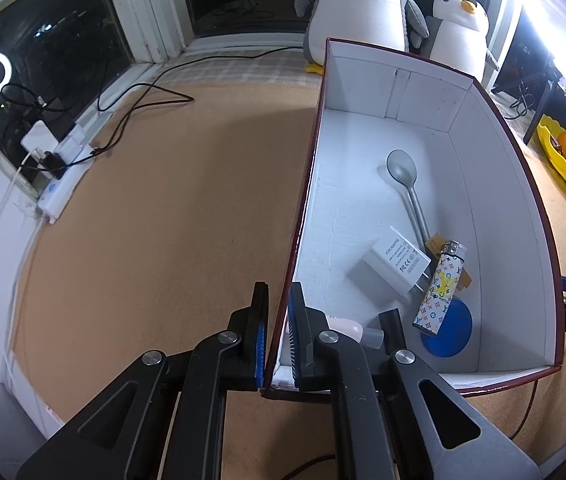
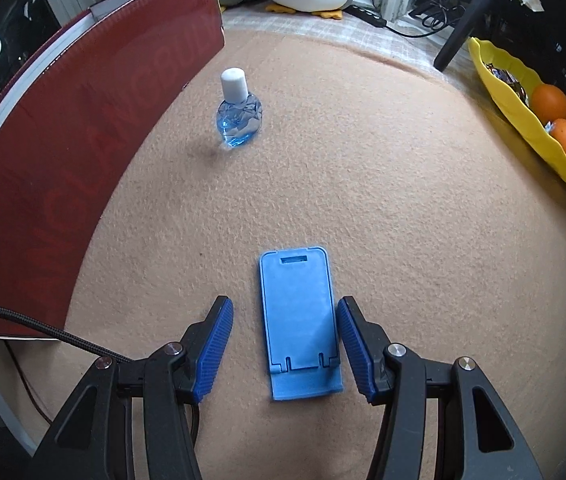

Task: Organize rigid objects
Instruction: 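Move the right gripper to the blue phone stand and grasp it, then carry the blue phone stand into the box and open the right gripper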

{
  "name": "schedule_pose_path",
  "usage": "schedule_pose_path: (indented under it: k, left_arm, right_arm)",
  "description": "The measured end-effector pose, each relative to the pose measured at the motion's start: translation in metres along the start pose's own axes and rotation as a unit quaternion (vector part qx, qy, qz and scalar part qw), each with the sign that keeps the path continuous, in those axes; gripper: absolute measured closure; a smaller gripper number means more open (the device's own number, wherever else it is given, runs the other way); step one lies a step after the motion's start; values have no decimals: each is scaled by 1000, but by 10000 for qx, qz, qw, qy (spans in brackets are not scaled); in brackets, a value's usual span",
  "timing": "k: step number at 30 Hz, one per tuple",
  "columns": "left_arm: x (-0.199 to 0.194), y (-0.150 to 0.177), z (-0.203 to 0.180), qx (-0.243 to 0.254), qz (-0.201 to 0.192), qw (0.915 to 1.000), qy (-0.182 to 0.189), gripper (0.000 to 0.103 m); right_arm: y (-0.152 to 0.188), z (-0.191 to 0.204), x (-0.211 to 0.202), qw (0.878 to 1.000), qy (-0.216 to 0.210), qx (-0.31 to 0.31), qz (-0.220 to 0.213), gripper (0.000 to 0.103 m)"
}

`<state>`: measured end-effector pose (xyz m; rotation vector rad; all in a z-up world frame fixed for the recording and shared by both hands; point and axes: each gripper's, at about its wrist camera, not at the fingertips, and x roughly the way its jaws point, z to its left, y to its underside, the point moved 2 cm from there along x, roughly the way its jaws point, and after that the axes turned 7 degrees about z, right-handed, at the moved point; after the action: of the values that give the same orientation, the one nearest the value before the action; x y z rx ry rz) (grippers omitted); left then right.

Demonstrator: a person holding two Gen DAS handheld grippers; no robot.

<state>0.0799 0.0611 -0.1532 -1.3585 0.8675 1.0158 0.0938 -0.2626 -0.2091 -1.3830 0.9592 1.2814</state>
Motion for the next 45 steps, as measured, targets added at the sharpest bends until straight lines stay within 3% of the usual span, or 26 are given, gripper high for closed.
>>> schedule_pose_path:
  k: [7, 14, 22, 36, 45]
  left_arm:
    - [-1, 2, 1, -44, -10, 10000, -37, 95]
    - [-1, 3, 2, -82, -21, 10000, -36, 95]
    - [-2, 3, 1, -85, -24, 10000, -35, 95]
    - [-3, 3, 2, -115, -84, 9999, 42, 95]
    - [-3, 5, 2, -111, -135, 9998, 99, 95]
  right_arm:
    - [-3, 2, 1, 9999, -7, -125, 25, 53]
    - [-4, -1, -1, 9998, 3, -155, 77, 70]
    - [-1, -1, -5, 10000, 39, -47, -19, 70]
    - [-23, 3, -83, 9951, -21, 114, -984, 70]
    - [-47, 58, -125, 9882, -307, -361, -1457, 70]
